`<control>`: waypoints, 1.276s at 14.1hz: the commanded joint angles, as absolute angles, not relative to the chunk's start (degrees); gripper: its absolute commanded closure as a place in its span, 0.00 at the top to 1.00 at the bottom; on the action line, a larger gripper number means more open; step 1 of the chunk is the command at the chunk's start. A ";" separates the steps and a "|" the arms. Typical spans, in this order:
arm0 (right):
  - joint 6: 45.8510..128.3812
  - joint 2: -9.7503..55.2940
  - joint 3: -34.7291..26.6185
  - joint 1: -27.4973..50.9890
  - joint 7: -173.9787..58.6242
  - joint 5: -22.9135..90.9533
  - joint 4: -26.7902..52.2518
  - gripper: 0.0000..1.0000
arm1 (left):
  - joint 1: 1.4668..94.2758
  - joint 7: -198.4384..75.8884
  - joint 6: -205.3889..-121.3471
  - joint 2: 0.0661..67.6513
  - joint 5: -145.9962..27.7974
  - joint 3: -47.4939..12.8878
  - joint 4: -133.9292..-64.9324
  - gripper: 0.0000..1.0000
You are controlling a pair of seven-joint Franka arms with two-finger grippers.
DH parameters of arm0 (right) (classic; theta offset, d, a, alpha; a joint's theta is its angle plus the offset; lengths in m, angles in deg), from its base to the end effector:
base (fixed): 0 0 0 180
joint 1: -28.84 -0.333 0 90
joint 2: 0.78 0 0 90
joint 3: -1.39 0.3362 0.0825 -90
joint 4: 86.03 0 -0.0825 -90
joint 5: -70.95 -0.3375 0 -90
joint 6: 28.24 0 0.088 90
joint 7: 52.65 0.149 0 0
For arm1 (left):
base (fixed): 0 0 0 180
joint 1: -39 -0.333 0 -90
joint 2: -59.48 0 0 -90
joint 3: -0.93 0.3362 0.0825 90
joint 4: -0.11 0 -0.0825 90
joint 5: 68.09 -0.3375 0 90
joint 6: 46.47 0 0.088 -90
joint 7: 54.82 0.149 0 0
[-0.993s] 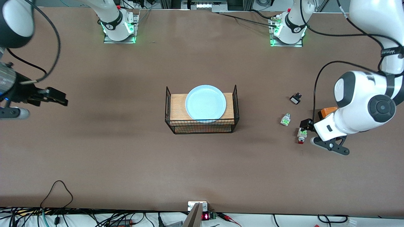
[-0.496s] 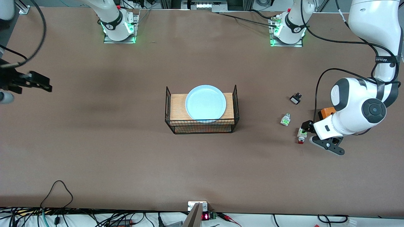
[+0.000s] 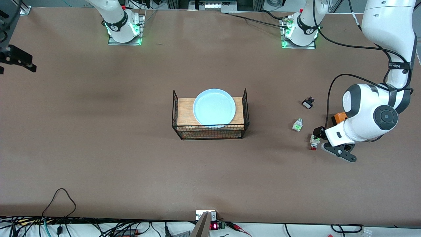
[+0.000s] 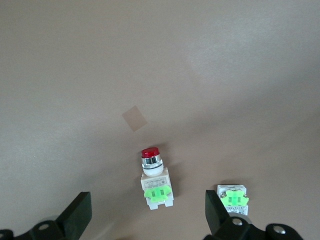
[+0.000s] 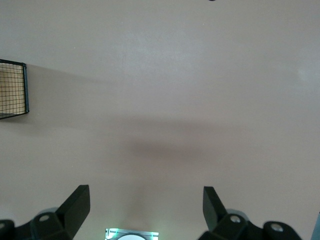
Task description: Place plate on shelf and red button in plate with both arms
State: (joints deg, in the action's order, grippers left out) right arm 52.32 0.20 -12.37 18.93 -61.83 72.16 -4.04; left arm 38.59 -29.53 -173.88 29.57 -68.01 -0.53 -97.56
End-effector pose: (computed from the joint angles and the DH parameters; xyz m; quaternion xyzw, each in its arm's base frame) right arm 0.4933 -0.0354 0.6386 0.9987 0.0449 -0.0221 0.0100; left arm 0.6444 -0.0102 0.2937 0.9742 -0.2258 0.0001 0.0070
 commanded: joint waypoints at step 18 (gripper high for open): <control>67.12 5.20 -10.73 20.76 -54.75 72.89 -0.69 1.00 | 36.71 -24.85 -203.62 27.22 -68.35 -1.26 -115.11 1.00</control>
